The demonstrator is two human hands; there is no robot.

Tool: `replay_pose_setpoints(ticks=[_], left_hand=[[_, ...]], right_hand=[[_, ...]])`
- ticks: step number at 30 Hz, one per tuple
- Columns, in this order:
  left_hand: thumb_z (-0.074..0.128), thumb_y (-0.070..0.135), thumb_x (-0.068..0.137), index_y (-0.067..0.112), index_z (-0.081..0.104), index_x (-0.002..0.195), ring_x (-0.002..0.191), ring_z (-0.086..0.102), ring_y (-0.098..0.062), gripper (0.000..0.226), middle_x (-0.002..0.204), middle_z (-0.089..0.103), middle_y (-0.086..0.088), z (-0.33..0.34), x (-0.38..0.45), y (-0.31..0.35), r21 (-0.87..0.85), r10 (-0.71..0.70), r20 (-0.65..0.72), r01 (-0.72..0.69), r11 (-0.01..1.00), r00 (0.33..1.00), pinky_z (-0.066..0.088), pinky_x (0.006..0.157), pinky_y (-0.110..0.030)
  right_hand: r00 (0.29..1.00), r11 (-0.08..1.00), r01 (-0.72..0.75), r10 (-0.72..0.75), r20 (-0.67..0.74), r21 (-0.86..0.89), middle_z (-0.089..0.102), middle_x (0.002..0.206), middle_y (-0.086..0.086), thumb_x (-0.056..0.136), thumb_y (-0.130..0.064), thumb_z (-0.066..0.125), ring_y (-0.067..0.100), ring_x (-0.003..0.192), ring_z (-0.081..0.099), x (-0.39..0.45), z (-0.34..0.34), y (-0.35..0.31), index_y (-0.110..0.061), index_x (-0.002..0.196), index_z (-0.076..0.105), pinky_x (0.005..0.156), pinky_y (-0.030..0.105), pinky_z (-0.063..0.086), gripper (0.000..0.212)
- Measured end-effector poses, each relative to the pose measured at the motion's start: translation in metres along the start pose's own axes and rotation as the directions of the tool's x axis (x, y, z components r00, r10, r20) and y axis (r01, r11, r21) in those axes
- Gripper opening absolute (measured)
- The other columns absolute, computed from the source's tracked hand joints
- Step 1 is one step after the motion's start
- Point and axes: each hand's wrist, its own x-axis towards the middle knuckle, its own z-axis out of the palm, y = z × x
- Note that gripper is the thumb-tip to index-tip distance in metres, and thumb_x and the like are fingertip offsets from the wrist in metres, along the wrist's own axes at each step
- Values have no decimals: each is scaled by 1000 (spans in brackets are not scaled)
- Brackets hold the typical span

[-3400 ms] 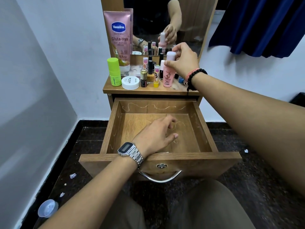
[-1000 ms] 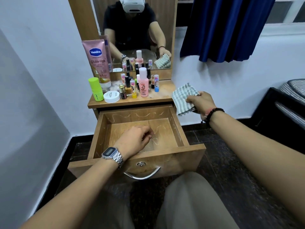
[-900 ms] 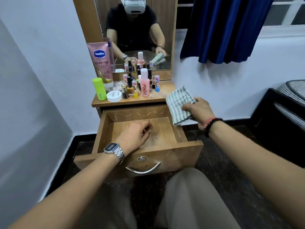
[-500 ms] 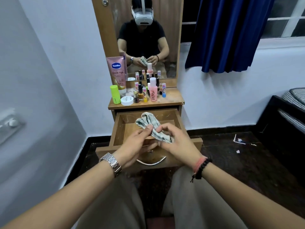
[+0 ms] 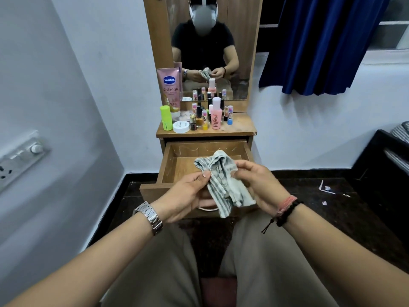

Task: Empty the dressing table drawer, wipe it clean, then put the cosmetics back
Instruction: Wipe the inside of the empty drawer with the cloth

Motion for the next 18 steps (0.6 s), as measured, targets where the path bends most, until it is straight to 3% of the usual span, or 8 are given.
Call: replay_pose_setpoints(ticks=[3, 7, 8, 11, 15, 18], left_hand=[[38, 26, 99, 1, 54, 125, 112, 63, -33, 40, 124, 63, -19, -11, 3, 6, -91, -25, -29, 23, 996, 999, 53, 90, -50], [35, 33, 100, 8, 51, 130, 102, 67, -28, 42, 110, 70, -14, -22, 4, 12, -184, -8, -25, 3, 983, 1000, 50, 93, -54], [34, 35, 100, 10, 51, 130, 101, 67, -27, 43, 105, 71, -12, -23, 5, 12, -188, 0, -17, -3, 982, 1000, 49, 94, -54], [46, 42, 93, 14, 57, 125, 103, 66, -26, 45, 112, 69, -9, -23, 7, 11, -162, -11, -27, 7, 987, 1000, 54, 90, -46], [61, 17, 89, 10, 62, 112, 101, 68, -24, 24, 109, 71, -9, -18, 6, 2, -15, 14, -154, -17, 1000, 988, 56, 87, -37], [61, 6, 89, 9, 62, 108, 96, 70, -24, 19, 103, 73, -9, -22, 7, 1, 6, 36, -224, -36, 999, 974, 56, 88, -37]], right_hand=[[987, 960, -158, 153, 40, 229, 63, 116, 25, 86, -8, 49, 34, 102, 60, 10, -8, -8, 0, 114, 61, 99, 55, 45, 31], [970, 877, -232, 238, 40, 420, 72, 94, 16, 99, -20, 34, 27, 80, 71, 14, -14, -12, -3, 99, 63, 73, 41, 60, 34], [968, 870, -242, 246, 48, 429, 73, 95, 15, 101, -25, 33, 26, 82, 72, 14, -14, -12, -3, 103, 65, 73, 43, 60, 38], [949, 860, -313, 295, 109, 402, 67, 117, 18, 100, -41, 35, 33, 107, 65, 18, -12, -5, -6, 124, 60, 96, 54, 48, 50], [897, 831, -426, 336, 286, 358, 59, 128, 22, 89, -72, 28, 39, 119, 56, 15, -7, 0, -9, 129, 57, 103, 55, 38, 80], [864, 860, -418, 275, 422, 293, 57, 132, 20, 94, -56, 40, 36, 125, 53, 10, 2, 0, -9, 135, 52, 108, 55, 35, 64]])
